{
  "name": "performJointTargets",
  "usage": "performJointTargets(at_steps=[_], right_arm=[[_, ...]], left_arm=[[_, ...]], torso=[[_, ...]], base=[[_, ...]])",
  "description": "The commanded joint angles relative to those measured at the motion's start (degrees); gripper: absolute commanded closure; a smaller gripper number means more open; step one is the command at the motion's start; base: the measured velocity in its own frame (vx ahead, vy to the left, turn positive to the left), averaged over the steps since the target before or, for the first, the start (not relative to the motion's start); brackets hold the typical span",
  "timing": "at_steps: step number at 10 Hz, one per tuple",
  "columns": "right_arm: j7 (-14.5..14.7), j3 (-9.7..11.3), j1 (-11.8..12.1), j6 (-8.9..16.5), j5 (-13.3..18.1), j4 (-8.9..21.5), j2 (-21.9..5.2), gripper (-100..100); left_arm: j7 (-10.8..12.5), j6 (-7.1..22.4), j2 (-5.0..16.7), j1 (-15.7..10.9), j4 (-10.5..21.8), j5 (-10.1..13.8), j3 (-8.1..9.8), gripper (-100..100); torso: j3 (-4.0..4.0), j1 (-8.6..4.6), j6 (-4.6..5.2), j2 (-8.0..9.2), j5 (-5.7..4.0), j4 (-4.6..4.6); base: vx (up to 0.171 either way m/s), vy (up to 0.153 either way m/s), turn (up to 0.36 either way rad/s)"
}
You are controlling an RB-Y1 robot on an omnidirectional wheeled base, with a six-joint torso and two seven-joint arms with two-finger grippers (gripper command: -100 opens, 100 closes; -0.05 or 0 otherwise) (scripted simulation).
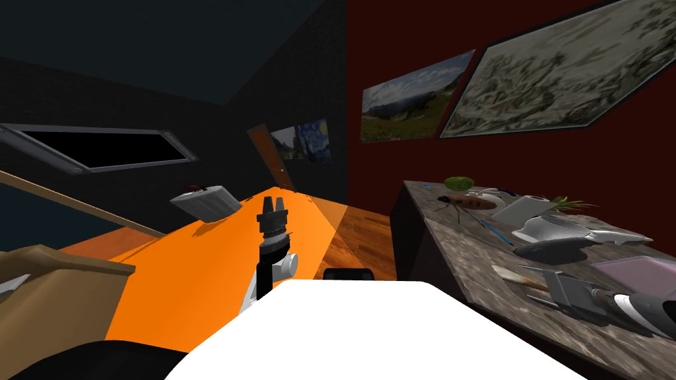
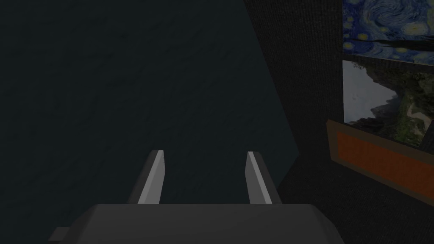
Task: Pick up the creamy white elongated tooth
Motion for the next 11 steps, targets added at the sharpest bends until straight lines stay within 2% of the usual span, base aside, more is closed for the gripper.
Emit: performJointTargets(at_steps=[1,4,5,6,7,8,9,10,11], right_arm=[[0.22,0.86,-1.6,-0.63,0.8,1.71,-0.03,-100],[2.99,2.26,-1.11,0.06,4.31,5.25,-0.6,-100],[2.29,2.17,-1.75,-0.24,3.69,4.82,-0.44,-100],[2.5,2.24,-1.77,-0.19,3.84,4.97,-0.45,0],[2.07,2.92,-2.05,1.42,3.93,5.51,1.14,-100],[1.86,3.27,-2.2,2.23,3.99,5.79,1.93,-100],[2.14,2.89,-1.9,1.57,3.86,5.51,1.41,-100],[2.1,2.97,-2.0,1.77,3.89,5.58,1.51,100],[2.1,3.04,-1.91,1.69,3.91,5.57,1.59,100]], left_arm=[[0.0,0.0,0.0,0.0,0.0,0.0,0.0,0],[0.0,0.0,0.0,-0.01,0.0,0.0,0.0,0],[0.0,0.0,0.0,0.0,0.0,0.0,0.0,0],[0.0,0.0,0.0,0.0,0.0,0.0,0.0,0],[0.0,0.0,0.0,0.0,0.0,0.0,0.0,0],[0.0,0.0,0.0,-0.01,0.0,0.0,0.0,0],[0.0,0.0,0.0,-0.01,0.0,0.0,0.0,0],[0.0,0.0,0.0,0.0,0.0,0.0,0.0,0],[0.0,0.0,0.0,0.0,0.0,0.0,0.0,0]], torso=[[0.0,0.0,0.0,0.0,0.0,0.0],[-0.02,0.02,-0.04,-0.03,0.0,-0.01],[-0.02,0.0,-0.03,-0.03,0.0,-0.01],[-0.01,0.0,0.02,-0.02,0.0,0.0],[-0.01,0.01,0.02,-0.01,0.0,0.0],[0.03,-0.03,-0.05,0.06,-0.02,0.01],[0.08,-0.15,-0.02,0.14,-0.04,0.03],[0.06,-0.1,0.04,0.1,-0.03,0.03],[0.03,-0.05,-0.04,0.02,0.04,0.04]], base=[[-0.001,-0.003,-0.037],[-0.002,0.001,0.171],[0.0,-0.005,0.038],[0.0,0.0,0.0],[-0.031,-0.013,0.234],[-0.06,-0.048,0.251],[-0.028,-0.028,0.045],[-0.005,-0.002,-0.018],[0.0,0.0,0.0]])
